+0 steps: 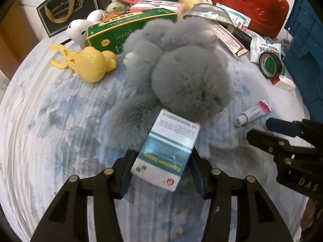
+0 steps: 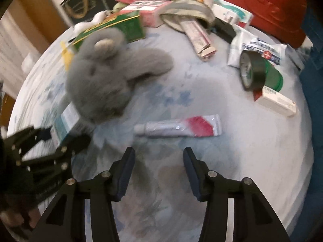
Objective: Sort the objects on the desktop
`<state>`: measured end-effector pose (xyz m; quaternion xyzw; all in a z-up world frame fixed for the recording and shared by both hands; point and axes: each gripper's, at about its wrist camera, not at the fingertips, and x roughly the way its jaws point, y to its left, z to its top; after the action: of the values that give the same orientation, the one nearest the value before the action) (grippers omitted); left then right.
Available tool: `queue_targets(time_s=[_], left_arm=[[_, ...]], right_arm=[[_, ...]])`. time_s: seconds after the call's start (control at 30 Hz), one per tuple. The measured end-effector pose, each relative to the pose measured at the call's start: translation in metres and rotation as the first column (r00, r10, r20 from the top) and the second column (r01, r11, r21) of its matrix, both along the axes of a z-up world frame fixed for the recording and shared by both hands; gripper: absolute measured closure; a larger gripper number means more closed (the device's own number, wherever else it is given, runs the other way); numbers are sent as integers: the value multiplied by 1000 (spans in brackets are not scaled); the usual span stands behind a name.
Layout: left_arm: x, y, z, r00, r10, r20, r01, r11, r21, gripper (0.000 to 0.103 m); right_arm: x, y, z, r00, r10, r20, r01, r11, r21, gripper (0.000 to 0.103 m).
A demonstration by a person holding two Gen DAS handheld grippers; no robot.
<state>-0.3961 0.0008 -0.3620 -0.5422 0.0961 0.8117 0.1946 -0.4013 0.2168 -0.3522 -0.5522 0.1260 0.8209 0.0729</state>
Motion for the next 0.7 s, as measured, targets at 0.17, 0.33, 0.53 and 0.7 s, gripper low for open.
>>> queue_targets(time_s=[0.17,0.33,0.53,0.7], left_arm=[[-14,8,0,1000,-4,-5,4,1000,-1,53],[-20,15,0,1000,-21,-22,20,1000,-5,53],[-17,12,0,999,-25,-21,25,1000,1,53],[3,12,3,999,-44,16,44,999,1,64]], right_arm=[[-11,4,8,996,-85,-29,84,996,-33,30],[-24,-3,-3,994,-112,-1,112,989,101,38],[-5,5,-1,994,-101,28,94,979,181,84],[0,5,0,995,-96,27,90,981,175,100]])
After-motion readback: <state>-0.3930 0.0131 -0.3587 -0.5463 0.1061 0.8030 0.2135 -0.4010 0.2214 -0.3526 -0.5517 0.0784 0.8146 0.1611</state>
